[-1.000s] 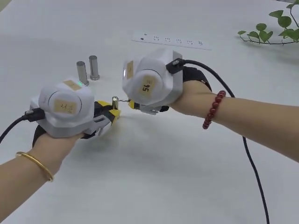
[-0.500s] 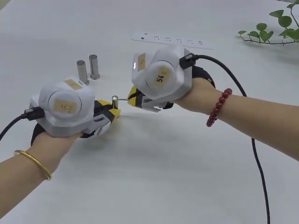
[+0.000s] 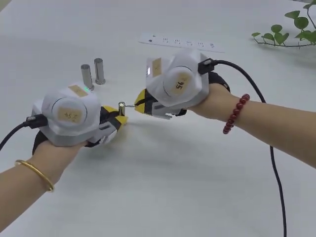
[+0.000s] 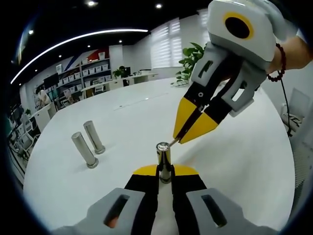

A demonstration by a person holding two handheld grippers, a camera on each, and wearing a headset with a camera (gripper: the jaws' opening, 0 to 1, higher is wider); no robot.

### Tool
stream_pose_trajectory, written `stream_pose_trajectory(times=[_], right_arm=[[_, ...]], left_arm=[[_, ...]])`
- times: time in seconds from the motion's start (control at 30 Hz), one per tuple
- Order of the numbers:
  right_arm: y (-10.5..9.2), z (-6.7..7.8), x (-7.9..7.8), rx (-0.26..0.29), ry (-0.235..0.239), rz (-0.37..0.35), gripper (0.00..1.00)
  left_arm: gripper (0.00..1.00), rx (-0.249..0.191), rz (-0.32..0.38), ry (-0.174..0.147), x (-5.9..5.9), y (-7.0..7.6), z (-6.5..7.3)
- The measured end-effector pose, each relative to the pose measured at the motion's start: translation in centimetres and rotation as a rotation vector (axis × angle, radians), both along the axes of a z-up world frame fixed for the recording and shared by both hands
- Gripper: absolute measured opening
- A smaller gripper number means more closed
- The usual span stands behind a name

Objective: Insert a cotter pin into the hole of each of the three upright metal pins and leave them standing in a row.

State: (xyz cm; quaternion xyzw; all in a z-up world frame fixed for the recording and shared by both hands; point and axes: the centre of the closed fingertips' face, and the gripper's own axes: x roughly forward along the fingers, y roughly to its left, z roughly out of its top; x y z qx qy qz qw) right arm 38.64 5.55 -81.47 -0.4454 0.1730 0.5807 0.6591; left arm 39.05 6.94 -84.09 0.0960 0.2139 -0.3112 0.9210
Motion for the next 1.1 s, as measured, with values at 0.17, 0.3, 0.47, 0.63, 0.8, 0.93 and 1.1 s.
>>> stream_pose_trajectory(times=[0.17, 0.3, 0.47, 0.63, 0.8, 0.93, 1.1], right_arm=[[0.19, -0.05, -0.14, -0.001, 0.003, 0.002, 0.02], [0.36, -0.15, -0.07, 0.0, 0.006, -0.002, 0.03], [0.62, -0.25, -0.06, 0.004, 0.006, -0.008, 0.03], [0.86, -0.36, -0.03, 0.011, 0.014, -0.017, 0.03], [0.96, -0.37, -0.04, 0.029, 0.037, -0.045, 0.03], [0.93, -0.25, -0.07, 0.045, 0.056, -0.065, 0.05], [0.42, 0.17, -0.08, 0.059, 0.08, -0.089, 0.08]], left_arm=[[0.07, 0.005, -0.003, -0.001, 0.0, -0.12, -0.01], [0.07, 0.005, 0.0, -0.001, 0.08, -0.11, -0.06], [0.07, 0.009, 0.001, -0.005, 0.01, -0.24, -0.03], [0.07, 0.012, 0.002, -0.007, -0.12, -0.35, 0.02], [0.07, 0.008, 0.008, -0.006, -0.18, -0.37, 0.06], [0.07, 0.009, 0.01, -0.006, -0.21, -0.37, 0.09], [0.07, 0.009, 0.013, -0.008, -0.19, -0.34, 0.06]])
